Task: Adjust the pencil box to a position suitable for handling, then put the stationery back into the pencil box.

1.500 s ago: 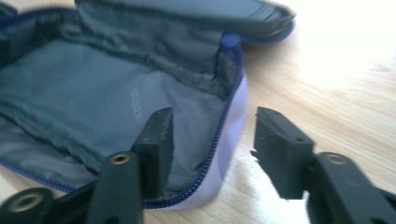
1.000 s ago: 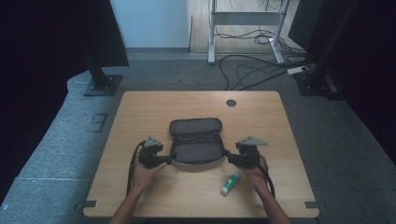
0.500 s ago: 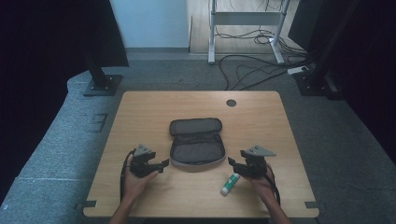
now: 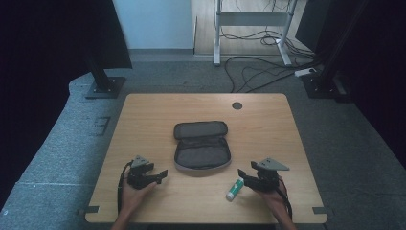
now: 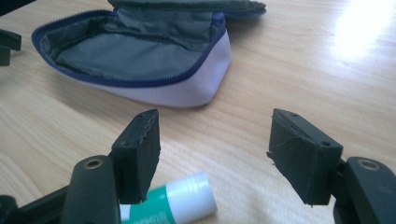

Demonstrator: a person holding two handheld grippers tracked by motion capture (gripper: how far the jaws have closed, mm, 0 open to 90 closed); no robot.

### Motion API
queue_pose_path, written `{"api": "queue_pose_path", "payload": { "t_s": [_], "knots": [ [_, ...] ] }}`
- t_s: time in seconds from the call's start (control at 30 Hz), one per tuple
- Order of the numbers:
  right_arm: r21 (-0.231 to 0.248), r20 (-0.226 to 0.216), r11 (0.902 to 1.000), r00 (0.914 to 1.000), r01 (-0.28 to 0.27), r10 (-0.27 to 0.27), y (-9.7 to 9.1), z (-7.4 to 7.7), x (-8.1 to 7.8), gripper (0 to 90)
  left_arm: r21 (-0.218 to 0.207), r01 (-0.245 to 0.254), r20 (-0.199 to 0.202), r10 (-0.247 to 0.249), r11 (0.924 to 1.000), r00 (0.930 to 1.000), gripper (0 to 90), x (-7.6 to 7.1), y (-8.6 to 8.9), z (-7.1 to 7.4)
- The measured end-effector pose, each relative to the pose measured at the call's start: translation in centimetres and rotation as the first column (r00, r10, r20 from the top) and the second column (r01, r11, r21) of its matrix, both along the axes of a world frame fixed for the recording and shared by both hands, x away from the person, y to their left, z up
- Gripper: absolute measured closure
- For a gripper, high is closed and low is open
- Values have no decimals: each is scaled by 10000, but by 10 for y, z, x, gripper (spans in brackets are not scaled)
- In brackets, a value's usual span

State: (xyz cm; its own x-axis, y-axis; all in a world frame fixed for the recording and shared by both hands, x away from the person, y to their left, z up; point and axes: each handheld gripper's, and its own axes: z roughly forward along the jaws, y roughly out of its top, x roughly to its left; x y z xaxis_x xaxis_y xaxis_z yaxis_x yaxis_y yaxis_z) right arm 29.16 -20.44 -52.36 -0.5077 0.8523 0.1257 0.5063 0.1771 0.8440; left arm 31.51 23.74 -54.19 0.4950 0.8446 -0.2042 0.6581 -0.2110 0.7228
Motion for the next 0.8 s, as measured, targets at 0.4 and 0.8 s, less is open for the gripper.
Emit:
{"api": "queue_pose_path", "payload": {
  "t_s": [0.4, 0.8],
  "knots": [
    [-13, -34, 10000, 10000, 40, -40, -11, -7, -11, 331, 18, 21, -72, -21, 10000, 10000, 271, -1, 1, -4],
    [-123, -165, 9999, 9998, 53, -55, -17, -5, -16, 325, -131, -176, 129, 177, 9998, 9998, 276, -5, 8, -1]
  ]
}}
